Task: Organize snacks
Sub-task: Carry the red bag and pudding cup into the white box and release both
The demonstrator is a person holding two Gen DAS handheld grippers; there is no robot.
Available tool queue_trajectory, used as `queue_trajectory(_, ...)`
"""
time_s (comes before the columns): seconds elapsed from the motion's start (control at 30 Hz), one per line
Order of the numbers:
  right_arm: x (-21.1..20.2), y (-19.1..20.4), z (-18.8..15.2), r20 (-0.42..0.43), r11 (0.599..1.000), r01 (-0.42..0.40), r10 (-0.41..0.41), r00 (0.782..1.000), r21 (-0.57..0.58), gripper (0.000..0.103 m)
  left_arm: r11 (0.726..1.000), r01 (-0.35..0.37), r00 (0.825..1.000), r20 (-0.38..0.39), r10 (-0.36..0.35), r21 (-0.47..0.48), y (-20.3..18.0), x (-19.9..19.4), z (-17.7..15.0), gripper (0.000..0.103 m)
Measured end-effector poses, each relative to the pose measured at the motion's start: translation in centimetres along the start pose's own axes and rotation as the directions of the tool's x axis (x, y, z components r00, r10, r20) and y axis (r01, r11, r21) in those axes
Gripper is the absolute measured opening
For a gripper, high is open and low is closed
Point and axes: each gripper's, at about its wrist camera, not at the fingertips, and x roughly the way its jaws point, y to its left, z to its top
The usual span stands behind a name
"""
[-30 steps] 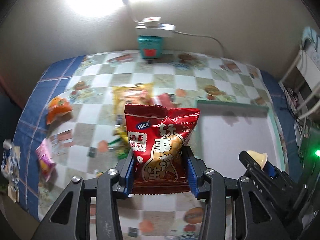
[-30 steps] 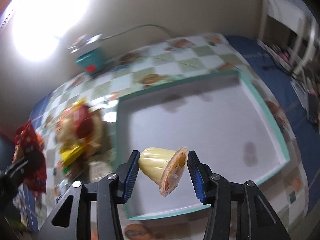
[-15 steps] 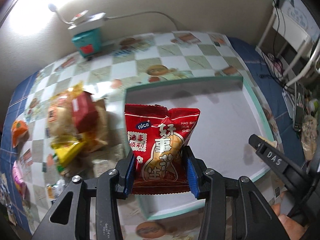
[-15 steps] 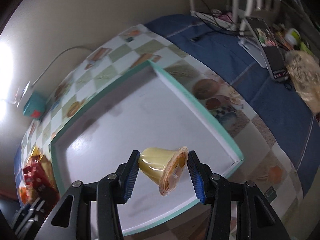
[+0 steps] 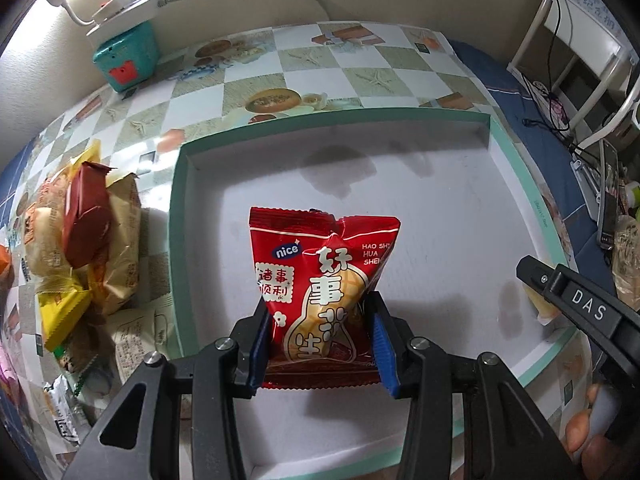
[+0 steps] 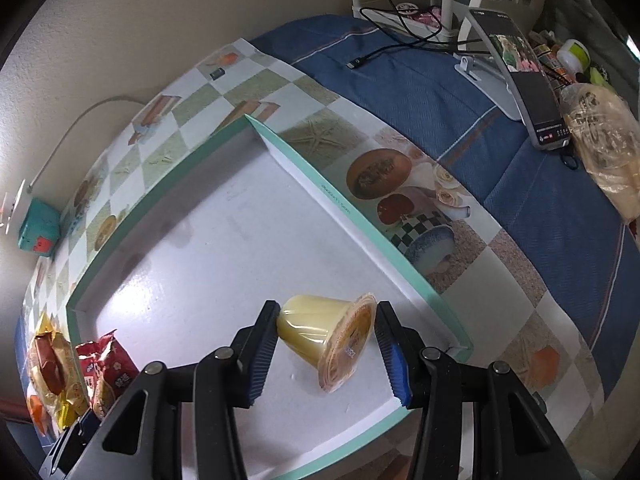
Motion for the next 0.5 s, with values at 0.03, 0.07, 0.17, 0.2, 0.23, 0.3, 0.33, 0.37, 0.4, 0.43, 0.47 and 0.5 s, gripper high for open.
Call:
queue_trajectory(0.03,0.08,0.07,0.05,0.001,1.0,0.002,-0.002,1.0,-0.004,0.052,1.0,0.001,1.0,0.0,-0.001,0.0,-0.01,0.11,0.14,0.046)
queue_trajectory(0.07,0.2,0.17,0.08,0.001,1.0,0.005,-0.005,1.0,-0.008,0.052,1.0,0.001,1.0,0.003,-0.001,0.0,0.05,0.15,0.22,0.046)
queue_trajectory(0.17,0.65,0.24,0.18,-0.013,1.0,-0.001,0.001,1.0,-0.012,0.052,1.0,0.004,1.0,0.01,-0.004,-0.002,0.2,0.21,0.53,0.046)
queue_trajectory(0.2,0.64,0.24,0.21,-0.013,1.0,-0.01,0.01,1.0,-0.009,0.052,1.0,0.006,1.0,0.01,-0.006,-0.002,0.24,0.22,0.57,0.046)
queue_trajectory(0.23,0.59,0.34,0.26,-0.01,1.0,-0.013,0.013,1.0,-0.014,0.052,1.0,0.009,1.0,0.008,-0.009,-0.003,0.27,0.23,0.62,0.047)
queue_trajectory(0.3,0.44,0.64,0.31,0.001,1.0,-0.013,0.013,1.0,-0.028,0.052,1.0,0.016,1.0,0.006,-0.016,-0.01,0.34,0.24,0.69,0.053)
queue_trajectory(0.33,0.43,0.73,0.35,0.002,0.999,-0.014,0.014,1.0,-0.029,0.052,1.0,0.019,1.0,0.005,-0.019,-0.013,0.37,0.19,0.71,0.064)
queue_trajectory(0.37,0.51,0.81,0.34,-0.001,0.999,-0.019,0.019,1.0,-0.03,0.052,1.0,0.022,1.0,0.007,-0.021,-0.015,0.38,0.08,0.72,0.067)
queue_trajectory(0.4,0.62,0.9,0.31,-0.006,0.999,-0.02,0.02,1.0,-0.033,0.052,1.0,0.023,1.0,0.012,-0.023,-0.016,0.37,-0.03,0.75,0.069)
queue_trajectory(0.43,0.74,0.98,0.26,-0.012,0.999,-0.019,0.019,1.0,-0.037,0.052,1.0,0.024,1.0,0.015,-0.024,-0.016,0.36,-0.19,0.8,0.069)
queue_trajectory(0.47,0.87,1.02,0.18,-0.017,0.999,-0.017,0.016,1.0,-0.038,0.052,1.0,0.021,1.0,0.014,-0.021,-0.017,0.35,-0.29,0.86,0.069)
queue_trajectory(0.5,0.98,1.06,0.15,-0.021,0.999,-0.015,0.014,1.0,-0.039,0.052,1.0,0.013,1.0,0.009,-0.013,-0.017,0.34,-0.42,0.89,0.069)
